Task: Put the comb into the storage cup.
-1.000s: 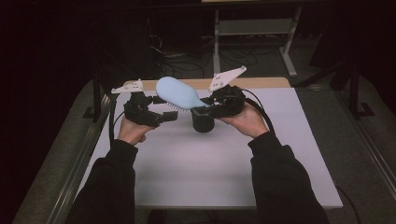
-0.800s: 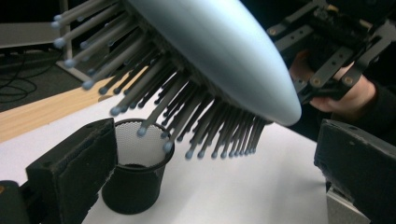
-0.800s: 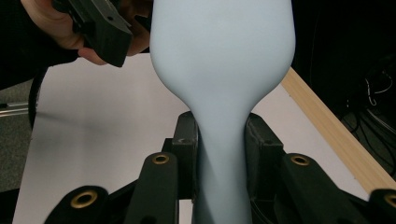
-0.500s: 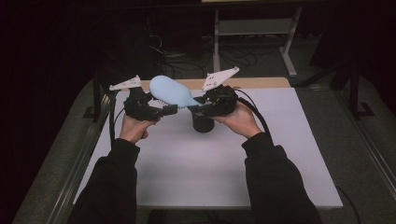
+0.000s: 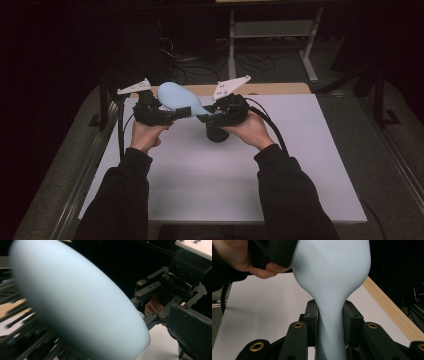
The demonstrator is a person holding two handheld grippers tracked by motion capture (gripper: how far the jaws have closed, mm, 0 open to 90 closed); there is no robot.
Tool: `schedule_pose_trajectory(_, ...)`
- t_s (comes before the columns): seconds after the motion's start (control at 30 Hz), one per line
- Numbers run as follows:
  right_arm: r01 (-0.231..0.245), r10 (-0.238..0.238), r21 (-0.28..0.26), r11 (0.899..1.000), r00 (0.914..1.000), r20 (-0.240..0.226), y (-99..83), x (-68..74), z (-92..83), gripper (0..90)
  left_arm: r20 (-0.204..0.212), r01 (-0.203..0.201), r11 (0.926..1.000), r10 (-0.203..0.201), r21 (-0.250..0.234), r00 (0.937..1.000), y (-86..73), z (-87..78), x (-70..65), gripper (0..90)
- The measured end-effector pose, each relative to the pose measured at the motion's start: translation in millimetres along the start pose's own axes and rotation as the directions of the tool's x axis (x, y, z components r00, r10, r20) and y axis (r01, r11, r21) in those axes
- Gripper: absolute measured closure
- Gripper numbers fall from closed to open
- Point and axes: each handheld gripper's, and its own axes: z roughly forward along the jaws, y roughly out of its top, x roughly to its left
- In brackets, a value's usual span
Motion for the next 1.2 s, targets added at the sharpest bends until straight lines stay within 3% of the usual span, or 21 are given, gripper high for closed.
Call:
schedule_pose_trajectory(0.13,-0.002,0.002,0.009,1.0,1.0,-0.004,-1.1,1.0,2.8,68.3,-0.019,0.024,0.9997,-0.024,0.006,0.9995,-0.4,1.7,-0.4,11.7)
schedule_pose_trajectory(0.3,-0.007,0.007,0.016,1.0,0.9999,-0.013,-2.4,0.3,4.7,68.4,-0.028,0.068,0.9972,-0.068,-0.032,0.9973,1.8,-0.6,-0.3,20.5)
schedule_pose_trajectory(0.6,0.0,0.002,0.047,0.999,0.9995,-0.033,-4.0,2.7,13.5,69.0,-0.004,0.069,0.9956,-0.069,-0.064,0.9976,5.0,-4.1,-3.5,36.5)
schedule_pose_trajectory(0.87,0.007,-0.005,0.06,0.998,0.9991,-0.041,-6.1,5.3,21.7,69.2,-0.005,0.068,0.9969,-0.068,-0.04,0.9976,5.7,-4.4,-4.9,45.5)
schedule_pose_trajectory(1.2,-0.02,0.023,0.059,0.998,0.9984,-0.052,-15.8,5.6,30.2,69.2,-0.025,0.08,0.9965,-0.08,0.023,0.9965,3.6,-0.2,-2.4,47.0)
